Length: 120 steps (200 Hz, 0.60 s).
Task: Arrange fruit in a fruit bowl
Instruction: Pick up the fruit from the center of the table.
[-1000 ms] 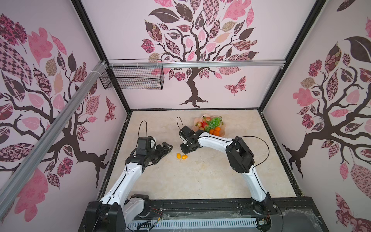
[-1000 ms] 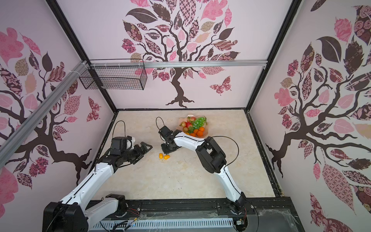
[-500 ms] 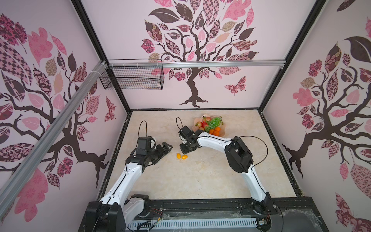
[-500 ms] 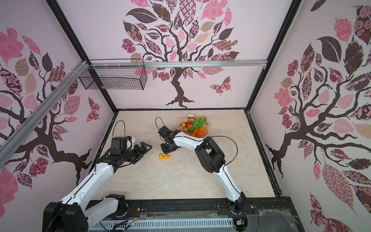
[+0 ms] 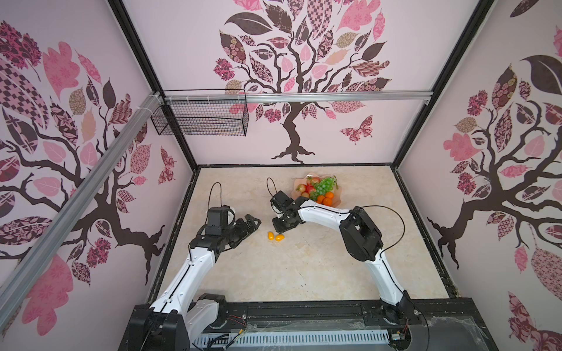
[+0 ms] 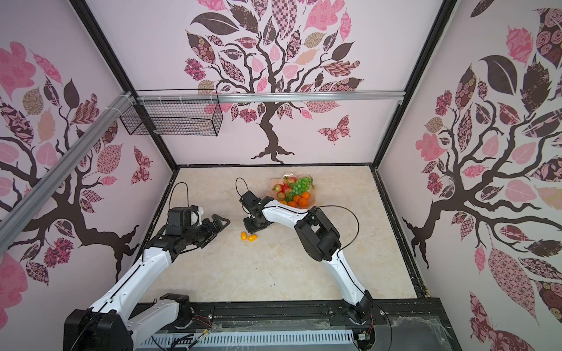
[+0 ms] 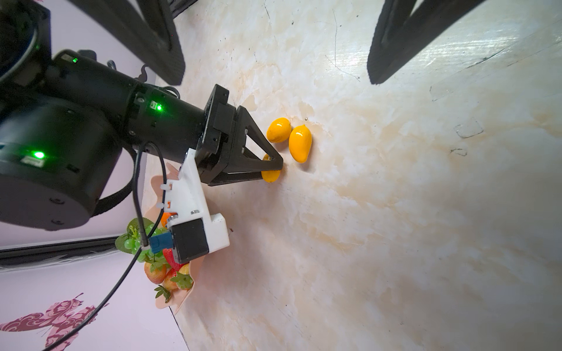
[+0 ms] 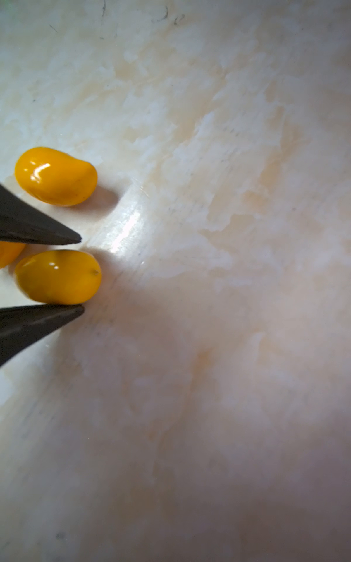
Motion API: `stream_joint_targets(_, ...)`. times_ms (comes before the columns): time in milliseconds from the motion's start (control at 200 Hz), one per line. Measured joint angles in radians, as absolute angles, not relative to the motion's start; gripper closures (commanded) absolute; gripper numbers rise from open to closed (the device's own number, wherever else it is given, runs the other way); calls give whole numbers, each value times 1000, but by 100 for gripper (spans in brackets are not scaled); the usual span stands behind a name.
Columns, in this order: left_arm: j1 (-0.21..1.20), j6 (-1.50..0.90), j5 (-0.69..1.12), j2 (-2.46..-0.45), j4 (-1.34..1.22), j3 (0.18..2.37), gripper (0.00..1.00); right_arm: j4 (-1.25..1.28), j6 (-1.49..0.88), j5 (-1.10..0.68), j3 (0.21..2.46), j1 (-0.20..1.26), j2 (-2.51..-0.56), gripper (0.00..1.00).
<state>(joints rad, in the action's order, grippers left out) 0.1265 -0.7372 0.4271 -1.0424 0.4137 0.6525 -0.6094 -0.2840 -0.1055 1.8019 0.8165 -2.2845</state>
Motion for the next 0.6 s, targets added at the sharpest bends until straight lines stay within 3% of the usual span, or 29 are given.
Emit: stream_joint_targets(600,126,-737,423,-1031,414,653,2,-621,-284,-109,1810,817,-2284,75)
